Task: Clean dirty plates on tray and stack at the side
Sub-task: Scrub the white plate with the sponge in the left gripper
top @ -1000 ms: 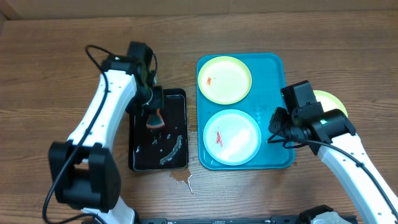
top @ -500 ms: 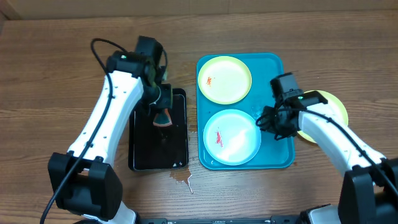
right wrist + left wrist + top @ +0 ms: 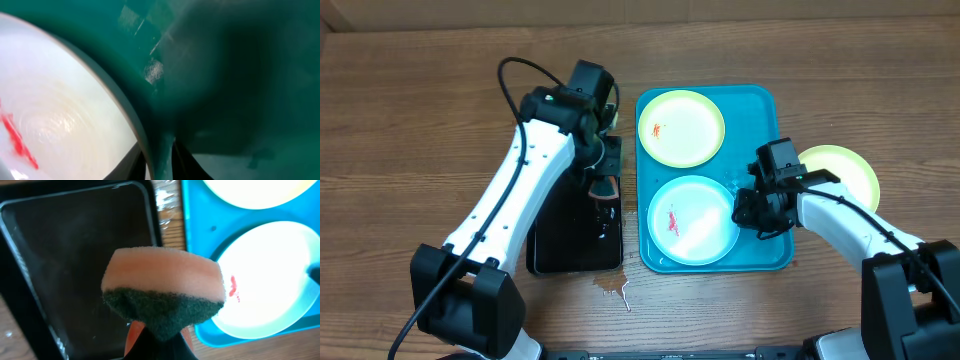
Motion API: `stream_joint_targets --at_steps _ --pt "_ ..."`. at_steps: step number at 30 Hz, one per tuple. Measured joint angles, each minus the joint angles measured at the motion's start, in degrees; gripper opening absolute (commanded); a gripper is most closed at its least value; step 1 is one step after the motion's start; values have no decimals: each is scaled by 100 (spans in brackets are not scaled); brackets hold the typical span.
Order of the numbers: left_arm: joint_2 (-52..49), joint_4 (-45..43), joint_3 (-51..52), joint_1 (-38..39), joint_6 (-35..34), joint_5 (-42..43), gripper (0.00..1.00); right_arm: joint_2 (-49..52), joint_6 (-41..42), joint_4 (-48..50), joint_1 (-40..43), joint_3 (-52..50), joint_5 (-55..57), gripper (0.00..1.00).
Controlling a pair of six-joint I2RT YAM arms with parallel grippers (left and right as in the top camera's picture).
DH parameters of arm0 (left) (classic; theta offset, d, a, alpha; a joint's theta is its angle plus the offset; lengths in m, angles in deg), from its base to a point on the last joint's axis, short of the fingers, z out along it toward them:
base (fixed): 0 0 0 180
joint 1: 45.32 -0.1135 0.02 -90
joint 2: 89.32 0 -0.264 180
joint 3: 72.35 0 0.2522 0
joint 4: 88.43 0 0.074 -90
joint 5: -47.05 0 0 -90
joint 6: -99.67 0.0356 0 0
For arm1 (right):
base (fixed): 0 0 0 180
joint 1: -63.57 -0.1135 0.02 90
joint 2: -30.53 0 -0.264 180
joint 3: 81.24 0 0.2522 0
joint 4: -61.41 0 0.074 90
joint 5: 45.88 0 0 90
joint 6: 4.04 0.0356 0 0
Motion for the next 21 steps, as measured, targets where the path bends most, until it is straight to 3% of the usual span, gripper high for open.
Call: stream_joint_targets --at_steps 4,14,21 --pt "0 -219 0 238 -173 74 4 0 48 151 -46 -55 57 7" --pt "-87 -1134 7 1156 -800 367 4 0 310 208 -48 -55 170 6" --pt "-1075 -1635 11 1716 -1128 678 4 0 352 192 -48 -55 175 6"
